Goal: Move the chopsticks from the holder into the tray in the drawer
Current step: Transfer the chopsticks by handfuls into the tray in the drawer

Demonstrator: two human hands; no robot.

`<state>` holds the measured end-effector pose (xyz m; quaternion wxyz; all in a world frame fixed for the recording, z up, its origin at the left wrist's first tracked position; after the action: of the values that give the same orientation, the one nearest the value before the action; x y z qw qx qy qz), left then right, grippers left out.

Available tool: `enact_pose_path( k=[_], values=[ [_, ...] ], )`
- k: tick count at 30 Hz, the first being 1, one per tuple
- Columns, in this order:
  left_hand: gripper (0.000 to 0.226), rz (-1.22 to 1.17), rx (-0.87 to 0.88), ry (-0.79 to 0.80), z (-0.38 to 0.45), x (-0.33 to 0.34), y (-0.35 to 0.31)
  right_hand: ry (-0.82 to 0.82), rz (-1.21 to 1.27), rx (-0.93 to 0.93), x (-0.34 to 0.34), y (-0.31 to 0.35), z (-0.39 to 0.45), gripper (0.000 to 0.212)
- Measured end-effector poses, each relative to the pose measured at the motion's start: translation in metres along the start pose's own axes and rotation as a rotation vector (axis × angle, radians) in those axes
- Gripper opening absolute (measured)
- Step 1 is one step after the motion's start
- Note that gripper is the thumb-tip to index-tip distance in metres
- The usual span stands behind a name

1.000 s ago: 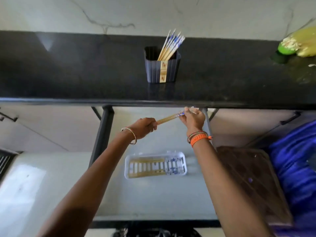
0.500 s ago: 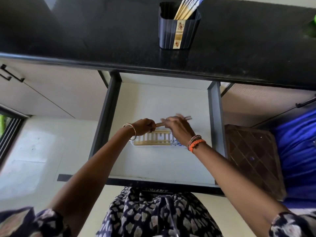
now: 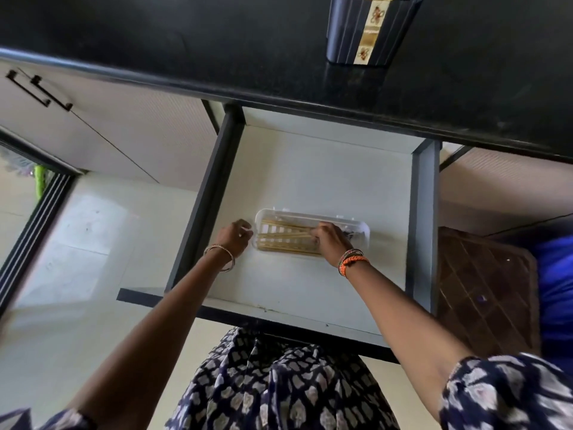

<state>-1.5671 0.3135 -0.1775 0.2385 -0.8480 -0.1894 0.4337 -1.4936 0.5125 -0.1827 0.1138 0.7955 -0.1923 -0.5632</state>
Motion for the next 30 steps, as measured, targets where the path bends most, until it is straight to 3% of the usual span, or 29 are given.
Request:
enact_pose_path(
  k=[5,9,14,20,25,30],
  values=[
    [0.019,-0.053,-0.04,-0.022,-0.004,0.003,0.0,0.051,-0.106,-0.02,0.008,0.0,0.005,0.029],
    [0.023,-0.098,-0.087,-0.046,-0.002,0.001,-0.001,-0.055,-0.183,-0.017,-0.005,0.003,0.004,0.015],
    [0.025,-0.169,-0.139,-0.056,-0.001,0.001,0.0,0.01,-0.157,-0.102,0.0,0.016,0.008,0.053],
    [0.026,-0.22,-0.161,-0.005,-0.002,0.006,0.001,0.042,-0.157,-0.128,0.003,0.019,0.009,0.046],
    [0.028,-0.106,-0.054,-0.048,-0.001,-0.006,-0.02,-0.004,-0.142,-0.113,-0.014,0.02,0.008,0.047],
    [0.031,-0.174,0.17,-0.159,0.011,-0.047,-0.097,-0.135,-0.078,-0.144,-0.09,0.039,0.009,0.035]
  ],
)
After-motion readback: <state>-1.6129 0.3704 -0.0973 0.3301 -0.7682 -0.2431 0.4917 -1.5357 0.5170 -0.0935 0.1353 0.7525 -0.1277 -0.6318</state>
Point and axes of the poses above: each hand's wrist, its own z-axis towards the middle knuckle, its own x-axis out of the palm, y = z × x, the point moved 10 cm from there along z, towards the middle knuckle, and after that the axes turned 2 degrees about -z, right-handed, at the moved point
